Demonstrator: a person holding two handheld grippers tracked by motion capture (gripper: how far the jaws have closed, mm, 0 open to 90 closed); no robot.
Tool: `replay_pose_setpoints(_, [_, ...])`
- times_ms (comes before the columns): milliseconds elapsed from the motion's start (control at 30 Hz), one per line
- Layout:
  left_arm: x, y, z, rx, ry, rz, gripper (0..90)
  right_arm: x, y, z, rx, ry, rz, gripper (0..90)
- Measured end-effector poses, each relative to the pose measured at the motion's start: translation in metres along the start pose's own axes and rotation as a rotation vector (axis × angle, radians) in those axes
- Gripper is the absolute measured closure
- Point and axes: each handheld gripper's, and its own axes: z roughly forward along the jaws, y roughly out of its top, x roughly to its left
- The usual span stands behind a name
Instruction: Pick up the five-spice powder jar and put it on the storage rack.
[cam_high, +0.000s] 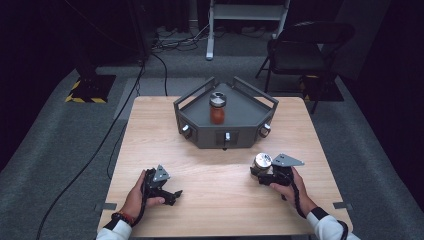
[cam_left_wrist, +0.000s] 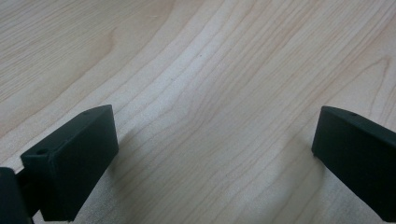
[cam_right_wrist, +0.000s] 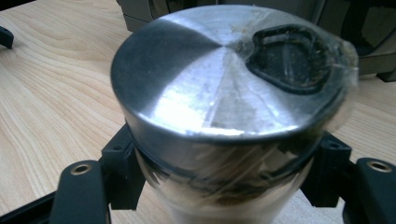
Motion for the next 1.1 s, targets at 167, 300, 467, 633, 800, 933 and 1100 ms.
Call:
replay_pose_setpoints(167, [0.000,0.000,0.000,-0.001,-0.001,0.000,0.2,0.001,0.000,-0.002,-0.005,-0.003,-0.005,30.8])
replay_pose_setpoints(300, [0.000,0.000,0.000,-0.001,-0.001,0.000,0.1,0.001,0.001,-0.004,-0.003,-0.008,-0.016,30.9])
replay_pose_setpoints(467, [0.000,0.000,0.000,-0.001,-0.001,0.000,0.2,0.002,0.002,-0.007,-0.003,-0.018,-0.022,30.9])
replay_pose_setpoints(633, [0.000,0.000,0.000,-0.001,-0.001,0.000,0.2,0.004,0.005,-0.011,-0.009,-0.024,-0.024,30.9])
replay_pose_setpoints(800, [0.000,0.000,0.000,-0.001,-0.001,0.000,0.2,0.003,0.009,-0.017,-0.021,-0.026,-0.013,30.9])
replay_pose_setpoints(933, [0.000,0.000,0.000,-0.001,-0.001,0.000,0.2,0.008,0.016,-0.021,-0.032,-0.059,-0.026,30.9])
replay_pose_setpoints(1100, [0.000,0.000,0.000,-0.001,-0.001,0.000,0.2,0.011,0.025,-0.027,-0.038,-0.096,-0.040,30.9])
